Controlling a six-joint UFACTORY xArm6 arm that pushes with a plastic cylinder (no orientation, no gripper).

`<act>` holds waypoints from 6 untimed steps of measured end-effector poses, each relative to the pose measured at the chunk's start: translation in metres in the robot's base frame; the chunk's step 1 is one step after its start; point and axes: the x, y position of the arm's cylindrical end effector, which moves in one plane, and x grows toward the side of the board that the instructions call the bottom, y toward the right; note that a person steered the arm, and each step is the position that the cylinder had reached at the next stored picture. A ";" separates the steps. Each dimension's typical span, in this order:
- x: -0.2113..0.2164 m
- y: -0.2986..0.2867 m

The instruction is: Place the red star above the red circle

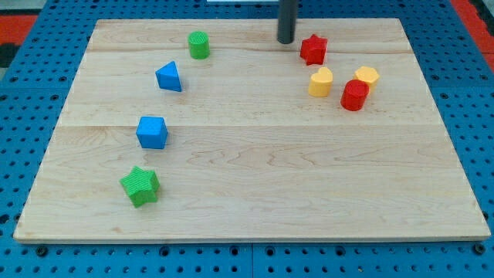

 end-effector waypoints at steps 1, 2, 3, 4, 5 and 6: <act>0.036 0.013; 0.060 0.008; 0.027 0.017; -0.017 0.017; -0.014 0.029; 0.030 0.037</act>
